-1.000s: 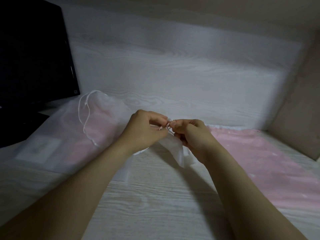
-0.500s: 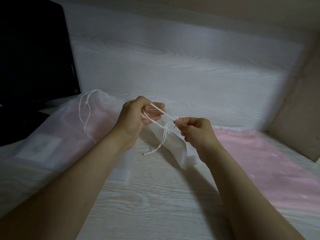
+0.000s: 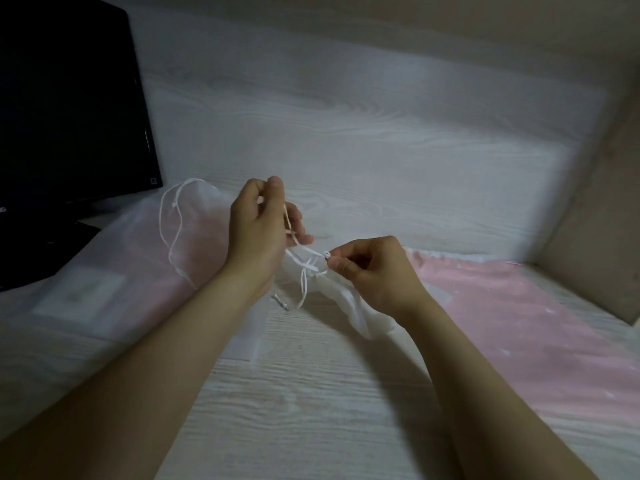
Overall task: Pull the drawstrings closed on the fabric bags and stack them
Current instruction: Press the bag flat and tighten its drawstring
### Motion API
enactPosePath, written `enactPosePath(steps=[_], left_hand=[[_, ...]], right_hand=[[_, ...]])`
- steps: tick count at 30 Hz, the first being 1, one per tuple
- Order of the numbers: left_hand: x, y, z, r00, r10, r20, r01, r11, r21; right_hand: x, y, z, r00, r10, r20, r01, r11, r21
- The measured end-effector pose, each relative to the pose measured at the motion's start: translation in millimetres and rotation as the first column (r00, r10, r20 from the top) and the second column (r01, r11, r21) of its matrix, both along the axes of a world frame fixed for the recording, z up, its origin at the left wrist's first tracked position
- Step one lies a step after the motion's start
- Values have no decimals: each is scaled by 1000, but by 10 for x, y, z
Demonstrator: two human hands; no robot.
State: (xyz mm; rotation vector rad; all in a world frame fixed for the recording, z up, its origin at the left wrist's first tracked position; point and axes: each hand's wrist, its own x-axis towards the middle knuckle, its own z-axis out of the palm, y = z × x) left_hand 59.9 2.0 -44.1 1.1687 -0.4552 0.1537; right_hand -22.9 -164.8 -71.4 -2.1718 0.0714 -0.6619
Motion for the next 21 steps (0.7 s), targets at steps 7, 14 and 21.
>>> enactPosePath(steps=[7,14,21], left_hand=[[79,12,-66,986,150,-78,-151,988,-6],[165,-52,-59,963,-119,-243,111,993,-48],[218,-51,-155,988,39,-151,-3,973,233]], right_hand=[[27,-33,-20,997,-83,-9,82,997,-13],[10,-87,-15,997,-74,6,74,997,13],[32,-148,-26,934,-337,121,357,900,-248]])
